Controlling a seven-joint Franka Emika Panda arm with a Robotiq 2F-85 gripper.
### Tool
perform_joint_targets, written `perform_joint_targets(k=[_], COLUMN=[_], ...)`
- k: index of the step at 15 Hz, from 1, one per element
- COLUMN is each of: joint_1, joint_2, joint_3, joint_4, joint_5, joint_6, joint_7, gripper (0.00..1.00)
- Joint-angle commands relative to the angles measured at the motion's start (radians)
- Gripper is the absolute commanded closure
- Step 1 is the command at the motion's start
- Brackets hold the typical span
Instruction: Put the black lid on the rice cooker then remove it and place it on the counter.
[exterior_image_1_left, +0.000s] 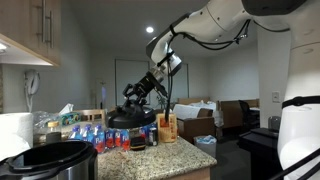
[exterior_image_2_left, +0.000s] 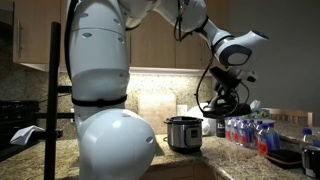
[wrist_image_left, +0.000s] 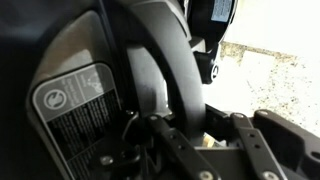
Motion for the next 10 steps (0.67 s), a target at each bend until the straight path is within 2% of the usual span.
perform_joint_targets(k=[1,5,10], joint_1=[-0.003,0.038,0.093], joint_2=[0.0,0.043,0.082], joint_3=[-0.002,0.051,0.113], joint_4=[0.003,0.032,0.131], joint_5=[-0.001,-0.082,-0.239], joint_6=[-0.003,0.0,-0.052], joint_7=[0.001,0.021,0.07], gripper=[1.0,1.0,1.0])
